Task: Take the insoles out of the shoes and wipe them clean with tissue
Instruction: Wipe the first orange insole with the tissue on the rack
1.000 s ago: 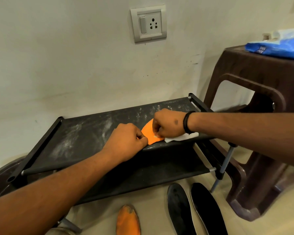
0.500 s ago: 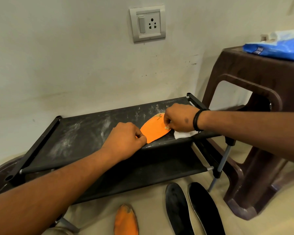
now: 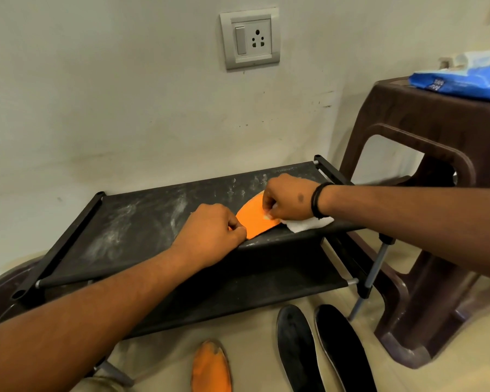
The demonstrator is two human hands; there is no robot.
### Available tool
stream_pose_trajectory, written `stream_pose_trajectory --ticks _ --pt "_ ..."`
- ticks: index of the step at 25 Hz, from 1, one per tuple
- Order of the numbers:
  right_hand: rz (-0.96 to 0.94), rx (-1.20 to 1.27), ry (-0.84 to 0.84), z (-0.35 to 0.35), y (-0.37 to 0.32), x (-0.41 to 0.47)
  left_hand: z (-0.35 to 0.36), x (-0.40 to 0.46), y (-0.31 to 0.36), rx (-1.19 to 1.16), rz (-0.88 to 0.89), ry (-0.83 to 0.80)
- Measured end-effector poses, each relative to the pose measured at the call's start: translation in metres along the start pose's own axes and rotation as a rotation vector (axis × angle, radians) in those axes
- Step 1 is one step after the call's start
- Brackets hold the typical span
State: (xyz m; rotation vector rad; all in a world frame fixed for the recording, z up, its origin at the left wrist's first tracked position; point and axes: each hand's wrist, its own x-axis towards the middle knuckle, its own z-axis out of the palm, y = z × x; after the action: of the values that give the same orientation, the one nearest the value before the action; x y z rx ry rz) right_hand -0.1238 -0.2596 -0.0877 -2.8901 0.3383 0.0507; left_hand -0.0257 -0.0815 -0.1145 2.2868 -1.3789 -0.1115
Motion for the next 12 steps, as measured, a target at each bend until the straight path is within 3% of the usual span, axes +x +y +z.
stream_pose_trajectory --ticks 2,12 --pt "0.012 -0.070 0.028 0.000 0.000 0.005 0.001 0.000 0.000 -0.002 -0.004 -0.004" --pt "0.003 0.028 0.024 0.005 -0.010 0.023 0.002 0.001 -0.003 0.012 0.007 -0.013"
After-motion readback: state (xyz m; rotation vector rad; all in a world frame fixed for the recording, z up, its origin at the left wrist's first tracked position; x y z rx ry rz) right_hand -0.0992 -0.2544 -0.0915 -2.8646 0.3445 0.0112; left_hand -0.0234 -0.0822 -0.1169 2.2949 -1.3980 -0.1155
